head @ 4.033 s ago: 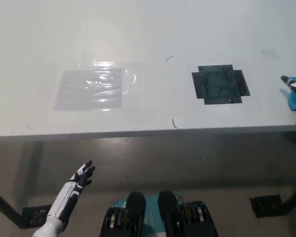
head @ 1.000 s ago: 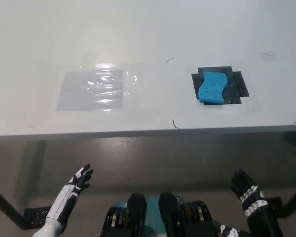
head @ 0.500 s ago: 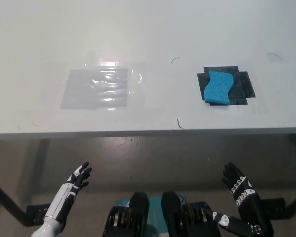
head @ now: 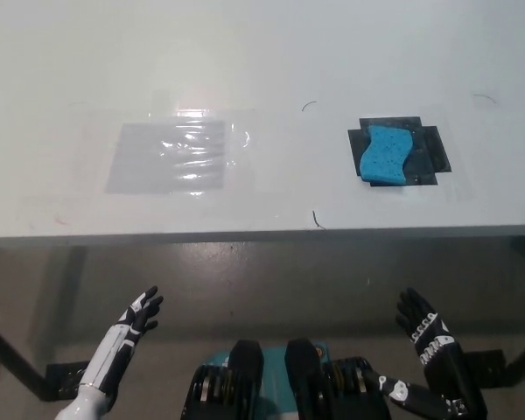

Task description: A soft sponge is kept on the balc marked spot on the table infront of the robot and it uses its right hand fist to press down on it and drrags it across the table in a back and forth manner twice to clean it

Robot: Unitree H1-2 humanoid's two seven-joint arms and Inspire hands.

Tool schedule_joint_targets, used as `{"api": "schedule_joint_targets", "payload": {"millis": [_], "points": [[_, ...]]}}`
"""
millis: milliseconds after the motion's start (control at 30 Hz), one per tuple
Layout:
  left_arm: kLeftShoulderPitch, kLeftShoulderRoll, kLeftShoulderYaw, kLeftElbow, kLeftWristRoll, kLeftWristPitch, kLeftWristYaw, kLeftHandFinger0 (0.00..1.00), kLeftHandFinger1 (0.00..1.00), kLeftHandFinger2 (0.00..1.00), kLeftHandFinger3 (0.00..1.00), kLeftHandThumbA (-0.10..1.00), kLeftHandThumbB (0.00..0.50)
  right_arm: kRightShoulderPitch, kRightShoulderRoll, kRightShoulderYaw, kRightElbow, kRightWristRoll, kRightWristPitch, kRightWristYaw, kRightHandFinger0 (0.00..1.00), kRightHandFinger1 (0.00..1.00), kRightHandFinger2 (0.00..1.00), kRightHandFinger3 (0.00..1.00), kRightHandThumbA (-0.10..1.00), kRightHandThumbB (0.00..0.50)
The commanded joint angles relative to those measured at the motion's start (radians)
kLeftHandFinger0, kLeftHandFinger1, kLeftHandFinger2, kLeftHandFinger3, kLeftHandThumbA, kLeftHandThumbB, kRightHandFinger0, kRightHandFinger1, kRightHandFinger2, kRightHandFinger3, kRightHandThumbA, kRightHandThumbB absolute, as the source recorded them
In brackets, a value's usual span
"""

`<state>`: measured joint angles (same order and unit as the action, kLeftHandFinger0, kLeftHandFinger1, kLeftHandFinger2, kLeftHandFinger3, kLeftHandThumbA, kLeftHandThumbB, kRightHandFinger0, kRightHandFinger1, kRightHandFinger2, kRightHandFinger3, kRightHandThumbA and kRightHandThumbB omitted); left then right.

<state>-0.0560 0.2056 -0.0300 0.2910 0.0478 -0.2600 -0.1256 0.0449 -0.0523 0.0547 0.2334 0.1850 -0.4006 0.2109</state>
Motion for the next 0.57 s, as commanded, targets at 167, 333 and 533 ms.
{"api": "schedule_joint_targets", "payload": {"millis": [167, 333, 533], "points": [[0.037, 0.001, 0.008, -0.051, -0.013, -0.026, 0.000, 1.00, 1.00, 1.00, 1.00, 1.00, 0.500, -0.006, 0.008, -0.014, -0.048, 0.026, -0.056, 0.007, 1.00, 1.00, 1.00, 1.00, 1.00, 0.368], [0.042, -0.002, 0.007, -0.059, -0.003, -0.026, 0.007, 1.00, 1.00, 1.00, 1.00, 1.00, 0.500, -0.026, 0.008, -0.015, -0.038, 0.014, -0.056, 0.001, 1.00, 1.00, 1.00, 1.00, 1.00, 0.353], [0.087, 0.000, 0.011, -0.079, -0.006, -0.020, 0.008, 1.00, 1.00, 1.00, 1.00, 1.00, 0.500, 0.021, 0.013, -0.005, -0.042, -0.001, -0.069, 0.006, 1.00, 1.00, 1.00, 1.00, 1.00, 0.323]]}}
